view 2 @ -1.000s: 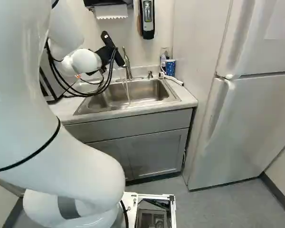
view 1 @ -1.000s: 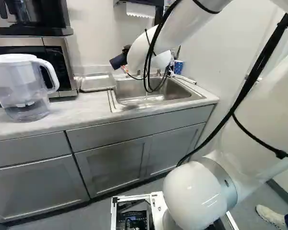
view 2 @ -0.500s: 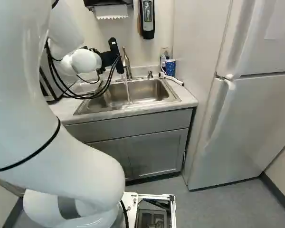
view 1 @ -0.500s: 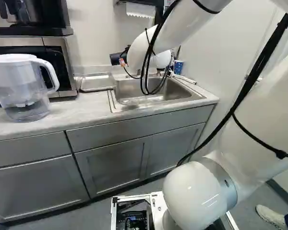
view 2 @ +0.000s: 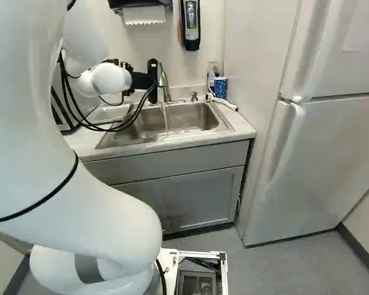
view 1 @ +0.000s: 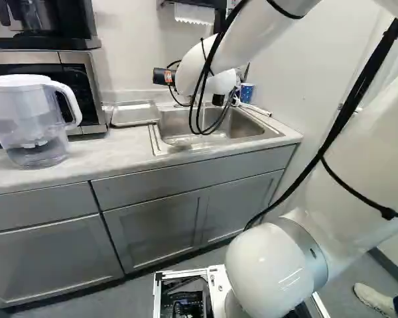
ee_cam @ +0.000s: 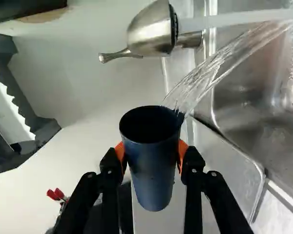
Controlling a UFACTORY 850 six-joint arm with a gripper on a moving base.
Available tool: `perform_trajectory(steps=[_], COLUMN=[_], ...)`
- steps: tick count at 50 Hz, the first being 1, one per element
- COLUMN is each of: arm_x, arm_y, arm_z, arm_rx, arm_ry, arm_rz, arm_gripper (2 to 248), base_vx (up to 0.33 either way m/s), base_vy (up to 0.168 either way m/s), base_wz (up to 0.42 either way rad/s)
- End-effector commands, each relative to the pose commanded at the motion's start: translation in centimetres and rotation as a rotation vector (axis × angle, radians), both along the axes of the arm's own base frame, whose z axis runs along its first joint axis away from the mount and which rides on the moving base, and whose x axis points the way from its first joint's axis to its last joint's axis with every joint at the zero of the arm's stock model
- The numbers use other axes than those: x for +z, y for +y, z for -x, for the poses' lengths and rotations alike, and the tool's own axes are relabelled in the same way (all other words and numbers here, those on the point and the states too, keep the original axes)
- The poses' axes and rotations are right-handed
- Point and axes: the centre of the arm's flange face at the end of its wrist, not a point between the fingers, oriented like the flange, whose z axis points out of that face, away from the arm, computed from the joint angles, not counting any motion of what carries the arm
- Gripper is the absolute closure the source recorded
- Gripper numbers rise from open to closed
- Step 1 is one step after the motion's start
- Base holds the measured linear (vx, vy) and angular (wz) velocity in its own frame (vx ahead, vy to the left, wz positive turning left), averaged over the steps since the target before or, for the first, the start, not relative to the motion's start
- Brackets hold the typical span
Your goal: Rinse the cup and place it in the tray
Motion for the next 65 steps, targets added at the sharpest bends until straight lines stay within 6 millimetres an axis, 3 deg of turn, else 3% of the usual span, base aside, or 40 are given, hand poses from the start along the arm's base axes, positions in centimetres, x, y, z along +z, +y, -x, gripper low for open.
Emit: perform_trajectory(steps=[31, 65], arm_x=[0.0, 0.0], arm_y=[0.0, 0.0], arm_z=[0.0, 0.0], arm_rx=[-0.056, -0.042], arm_ry=[0.098, 0.074], arm_rz=[-0.306, -0.231], arm_gripper=[129, 129], base_vx=[0.0, 0.0], base_vy=[0.0, 0.0], base_wz=[0.0, 0.0])
